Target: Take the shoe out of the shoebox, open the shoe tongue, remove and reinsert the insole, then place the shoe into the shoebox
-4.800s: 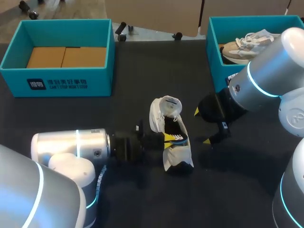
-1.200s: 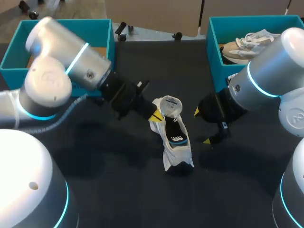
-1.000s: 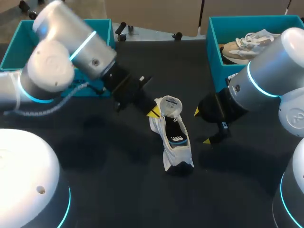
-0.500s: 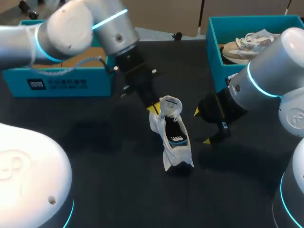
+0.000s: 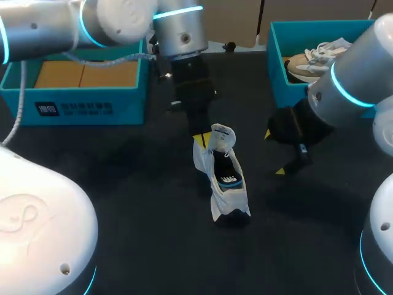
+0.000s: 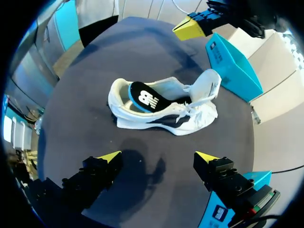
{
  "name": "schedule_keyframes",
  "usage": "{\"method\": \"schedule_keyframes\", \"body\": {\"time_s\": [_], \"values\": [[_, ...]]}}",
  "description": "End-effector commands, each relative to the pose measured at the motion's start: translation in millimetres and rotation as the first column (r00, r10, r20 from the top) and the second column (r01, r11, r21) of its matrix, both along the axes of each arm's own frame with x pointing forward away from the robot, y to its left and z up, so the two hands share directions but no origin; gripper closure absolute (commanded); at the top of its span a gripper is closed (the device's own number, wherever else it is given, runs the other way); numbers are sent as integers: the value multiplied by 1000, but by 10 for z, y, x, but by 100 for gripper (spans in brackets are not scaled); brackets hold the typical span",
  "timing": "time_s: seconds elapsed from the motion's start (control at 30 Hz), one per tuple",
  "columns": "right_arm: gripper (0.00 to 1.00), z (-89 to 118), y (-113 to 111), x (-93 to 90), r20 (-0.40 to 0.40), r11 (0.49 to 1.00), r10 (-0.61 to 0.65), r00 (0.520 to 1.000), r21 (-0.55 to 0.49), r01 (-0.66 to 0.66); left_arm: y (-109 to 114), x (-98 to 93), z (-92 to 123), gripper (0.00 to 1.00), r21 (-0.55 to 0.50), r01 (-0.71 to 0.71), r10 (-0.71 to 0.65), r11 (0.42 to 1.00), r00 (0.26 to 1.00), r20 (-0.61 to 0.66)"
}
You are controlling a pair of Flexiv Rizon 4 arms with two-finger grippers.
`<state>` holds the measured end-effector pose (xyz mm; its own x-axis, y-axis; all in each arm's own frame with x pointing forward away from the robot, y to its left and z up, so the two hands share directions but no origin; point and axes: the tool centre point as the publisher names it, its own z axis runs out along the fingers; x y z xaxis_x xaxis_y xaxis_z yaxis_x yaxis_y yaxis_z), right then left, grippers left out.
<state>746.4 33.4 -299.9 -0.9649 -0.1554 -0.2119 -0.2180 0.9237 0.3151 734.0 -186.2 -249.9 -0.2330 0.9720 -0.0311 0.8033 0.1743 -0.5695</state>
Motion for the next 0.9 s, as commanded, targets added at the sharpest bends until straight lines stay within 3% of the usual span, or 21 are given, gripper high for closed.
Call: {"method": "schedule_keyframes", "body": {"time_s": [0.03, 0.3, 0.5, 0.9], "values": [[0, 383, -316, -100, -24, 1000, -8, 1000, 14, 9, -29, 28, 2, 100, 87, 62, -61, 994, 998, -22], [0, 642, -710, -241, -123, 998, -59, 991, 32, 63, -29, 28, 2, 100, 87, 62, -61, 994, 998, -22], [0, 834, -906, -279, -137, 997, -77, 988, 18, 80, -29, 28, 2, 100, 87, 62, -61, 994, 998, -22], [0, 1033, -948, -220, -129, 996, -85, 988, 5, 86, -29, 28, 2, 100, 87, 62, -61, 994, 998, -22]]}}
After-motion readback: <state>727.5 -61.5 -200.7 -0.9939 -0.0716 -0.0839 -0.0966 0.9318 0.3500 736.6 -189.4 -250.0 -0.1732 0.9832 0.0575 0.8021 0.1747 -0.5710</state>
